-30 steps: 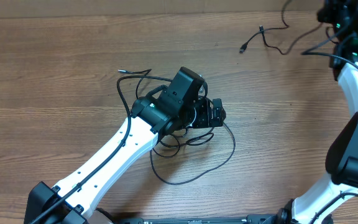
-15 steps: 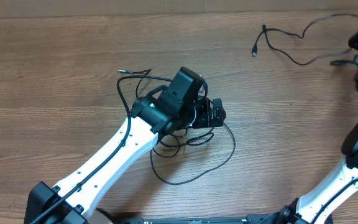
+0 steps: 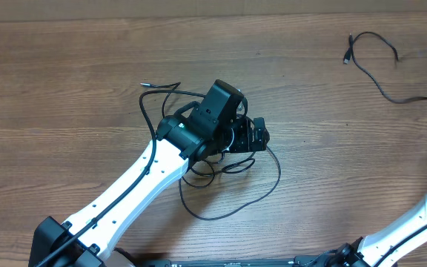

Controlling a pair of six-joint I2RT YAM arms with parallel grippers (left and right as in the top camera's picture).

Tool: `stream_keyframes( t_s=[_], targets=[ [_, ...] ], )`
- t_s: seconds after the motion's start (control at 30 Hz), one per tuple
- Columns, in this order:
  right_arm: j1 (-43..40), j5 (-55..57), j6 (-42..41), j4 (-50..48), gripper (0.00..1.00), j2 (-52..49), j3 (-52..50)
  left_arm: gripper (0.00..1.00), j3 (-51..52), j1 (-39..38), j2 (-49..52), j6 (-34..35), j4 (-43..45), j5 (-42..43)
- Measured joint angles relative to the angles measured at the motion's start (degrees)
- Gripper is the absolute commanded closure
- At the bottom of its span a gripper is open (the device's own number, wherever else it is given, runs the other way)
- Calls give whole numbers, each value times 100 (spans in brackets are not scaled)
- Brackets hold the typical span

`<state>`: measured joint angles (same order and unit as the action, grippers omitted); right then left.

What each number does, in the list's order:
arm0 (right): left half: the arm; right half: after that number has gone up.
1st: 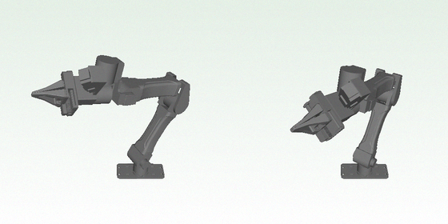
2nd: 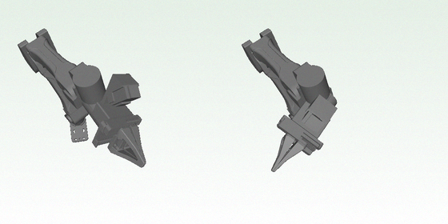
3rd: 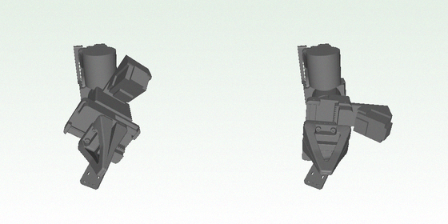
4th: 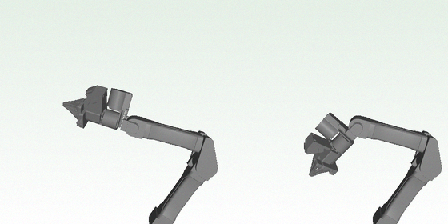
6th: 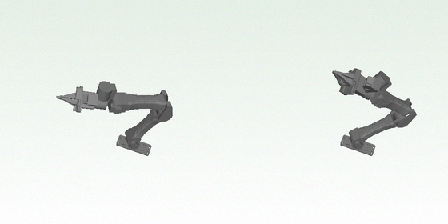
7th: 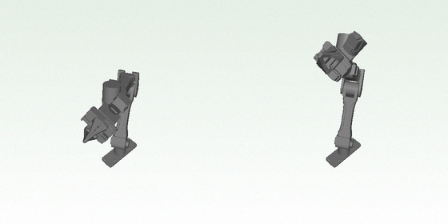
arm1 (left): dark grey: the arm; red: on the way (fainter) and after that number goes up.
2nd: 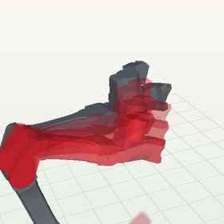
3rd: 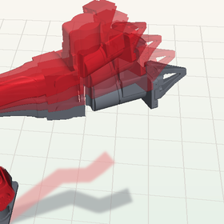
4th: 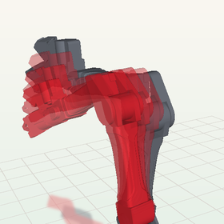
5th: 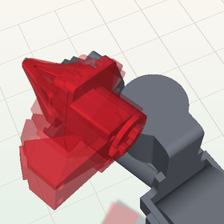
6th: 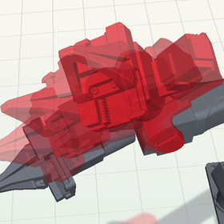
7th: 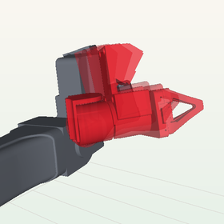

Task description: Untangle cables

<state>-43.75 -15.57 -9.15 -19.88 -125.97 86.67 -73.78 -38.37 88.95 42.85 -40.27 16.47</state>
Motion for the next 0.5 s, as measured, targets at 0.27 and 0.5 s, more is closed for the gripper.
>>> stream_keyframes(
  t_s=[0.27,0.5],
  targets=[
    [-76,-960,15,166,0,-2,0,0,0,0,0,0,0,2],
    [-79,-2218,22,730,0,-2,13,0,0,0,0,0,0,2]
  ],
)
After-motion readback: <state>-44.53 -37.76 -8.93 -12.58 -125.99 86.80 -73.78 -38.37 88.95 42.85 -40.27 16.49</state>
